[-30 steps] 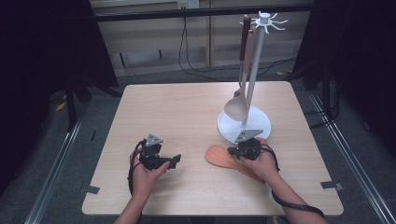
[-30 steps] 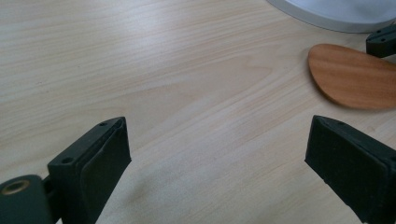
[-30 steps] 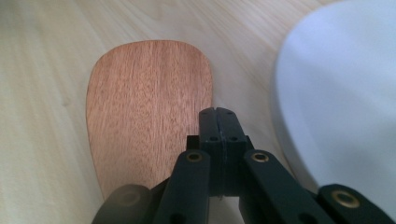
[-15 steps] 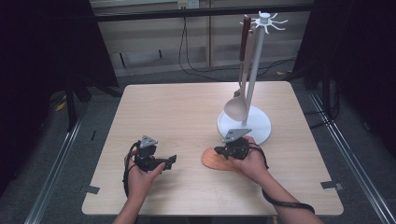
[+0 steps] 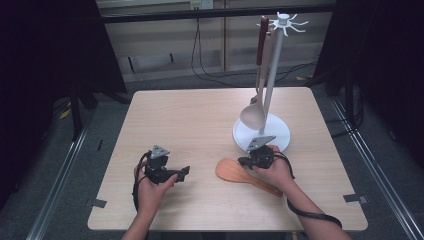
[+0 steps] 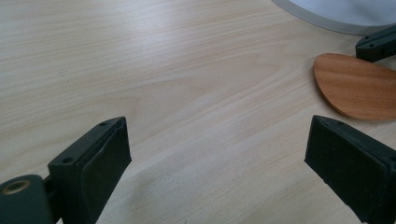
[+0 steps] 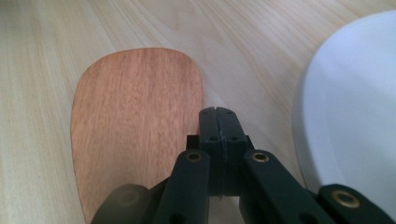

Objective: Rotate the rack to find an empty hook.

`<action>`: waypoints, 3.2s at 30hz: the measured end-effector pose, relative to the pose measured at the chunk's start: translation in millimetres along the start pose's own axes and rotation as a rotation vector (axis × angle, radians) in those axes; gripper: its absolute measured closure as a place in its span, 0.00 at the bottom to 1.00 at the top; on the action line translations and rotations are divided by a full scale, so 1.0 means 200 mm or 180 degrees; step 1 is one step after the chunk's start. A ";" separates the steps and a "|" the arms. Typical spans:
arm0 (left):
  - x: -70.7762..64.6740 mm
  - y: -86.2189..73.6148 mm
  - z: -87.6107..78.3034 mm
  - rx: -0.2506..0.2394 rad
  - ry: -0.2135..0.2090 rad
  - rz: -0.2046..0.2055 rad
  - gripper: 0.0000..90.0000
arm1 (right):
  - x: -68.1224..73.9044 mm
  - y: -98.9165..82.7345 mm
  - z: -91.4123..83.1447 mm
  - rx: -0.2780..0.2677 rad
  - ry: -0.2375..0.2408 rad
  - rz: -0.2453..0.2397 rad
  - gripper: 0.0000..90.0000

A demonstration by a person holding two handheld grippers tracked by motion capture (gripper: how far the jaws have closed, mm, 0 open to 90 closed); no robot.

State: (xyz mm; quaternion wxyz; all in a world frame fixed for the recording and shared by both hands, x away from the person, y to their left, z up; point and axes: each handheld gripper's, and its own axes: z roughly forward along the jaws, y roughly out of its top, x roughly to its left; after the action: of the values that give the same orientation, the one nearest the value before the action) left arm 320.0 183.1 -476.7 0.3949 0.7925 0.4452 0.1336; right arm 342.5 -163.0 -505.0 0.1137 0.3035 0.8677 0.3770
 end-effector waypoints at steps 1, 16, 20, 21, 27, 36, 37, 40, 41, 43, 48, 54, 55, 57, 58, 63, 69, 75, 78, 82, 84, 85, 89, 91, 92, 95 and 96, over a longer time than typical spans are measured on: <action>0.00 0.00 0.00 0.0001 0.0000 -0.0003 0.07 | 0.01 0.01 0.01 0.0011 -0.0002 -0.0029 1.00; 0.00 0.00 -0.03 -0.0029 0.0005 -0.0001 0.07 | 0.11 0.10 0.05 -0.0155 0.0199 -0.0206 1.00; -0.03 0.02 0.02 -0.0004 -0.0055 0.0073 0.07 | 0.08 0.06 -0.03 -0.0292 0.0137 -0.0072 1.00; -0.05 0.03 0.03 -0.0009 -0.0075 0.0067 0.07 | 0.07 0.04 -0.05 -0.0304 0.0122 -0.0044 1.00; -0.13 0.09 0.11 0.0018 -0.0234 0.0219 0.07 | 0.03 -0.07 -0.18 -0.0433 -0.0005 0.0185 0.99; -0.23 0.16 0.21 0.0071 -0.0439 0.0398 0.07 | 0.06 -0.20 -0.34 -0.0488 -0.0081 0.0295 1.00; -0.23 0.17 0.22 0.0080 -0.0456 0.0448 0.07 | 0.06 -0.21 -0.35 -0.0479 -0.0076 0.0287 1.00; -0.27 0.19 0.24 0.0056 -0.0510 0.0455 0.07 | 0.08 -0.26 -0.39 -0.0434 -0.0100 0.0314 1.00; -0.28 0.19 0.25 0.0069 -0.0533 0.0480 0.07 | 0.08 -0.28 -0.41 -0.0438 -0.0101 0.0340 1.00; -0.30 0.21 0.27 0.0065 -0.0552 0.0502 0.07 | 0.09 -0.31 -0.43 -0.0425 -0.0114 0.0368 1.00; -0.34 0.23 0.30 0.0079 -0.0628 0.0542 0.07 | 0.10 -0.36 -0.48 -0.0418 -0.0113 0.0408 1.00; -0.36 0.26 0.33 0.0062 -0.0670 0.0566 0.07 | 0.12 -0.40 -0.52 -0.0443 -0.0103 0.0399 1.00; -0.37 0.26 0.34 0.0052 -0.0685 0.0562 0.07 | 0.12 -0.41 -0.53 -0.0425 -0.0089 0.0415 1.00; -0.37 0.26 0.35 0.0074 -0.0703 0.0586 0.07 | 0.13 -0.42 -0.53 -0.0402 -0.0071 0.0403 1.00; -0.38 0.27 0.35 0.0070 -0.0707 0.0597 0.07 | 0.13 -0.42 -0.53 -0.0394 -0.0055 0.0401 1.00; -0.40 0.28 0.35 0.0044 -0.0726 0.0606 0.07 | 0.15 -0.45 -0.53 -0.0292 -0.0003 0.0349 1.00; -0.40 0.29 0.35 0.0028 -0.0725 0.0608 0.07 | 0.17 -0.46 -0.52 -0.0181 0.0044 0.0257 1.00; -0.38 0.28 0.33 0.0001 -0.0705 0.0584 0.07 | 0.18 -0.43 -0.48 -0.0148 -0.0013 0.0162 1.00; -0.36 0.27 0.30 0.0002 -0.0666 0.0552 0.07 | 0.17 -0.41 -0.45 -0.0177 0.0006 0.0112 1.00; -0.33 0.24 0.27 0.0018 -0.0623 0.0535 0.07 | 0.15 -0.36 -0.40 -0.0190 0.0000 0.0062 1.00; -0.31 0.23 0.26 0.0014 -0.0589 0.0509 0.07 | 0.14 -0.34 -0.37 -0.0194 0.0016 0.0016 1.00; -0.30 0.22 0.25 0.0014 -0.0570 0.0492 0.07 | 0.14 -0.32 -0.36 -0.0192 0.0010 0.0018 1.00; -0.26 0.20 0.21 0.0015 -0.0515 0.0415 0.07 | 0.14 -0.26 -0.29 -0.0196 0.0017 -0.0086 1.00; -0.26 0.20 0.20 -0.0016 -0.0511 0.0385 0.07 | 0.14 -0.23 -0.26 -0.0213 0.0013 -0.0107 1.00; -0.25 0.20 0.20 -0.0008 -0.0510 0.0388 0.07 | 0.14 -0.23 -0.24 -0.0229 -0.0011 -0.0095 1.00; -0.25 0.19 0.20 -0.0019 -0.0504 0.0367 0.07 | 0.13 -0.21 -0.21 -0.0263 -0.0049 -0.0130 1.00; -0.25 0.19 0.20 0.0013 -0.0504 0.0398 0.07 | 0.13 -0.20 -0.21 -0.0266 -0.0047 -0.0111 1.00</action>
State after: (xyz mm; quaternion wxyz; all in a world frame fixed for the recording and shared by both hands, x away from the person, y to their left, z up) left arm 336.4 111.8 -467.0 0.4182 0.8276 0.3625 0.0941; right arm 286.5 -193.4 -504.9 0.1393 0.2861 0.8554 0.4087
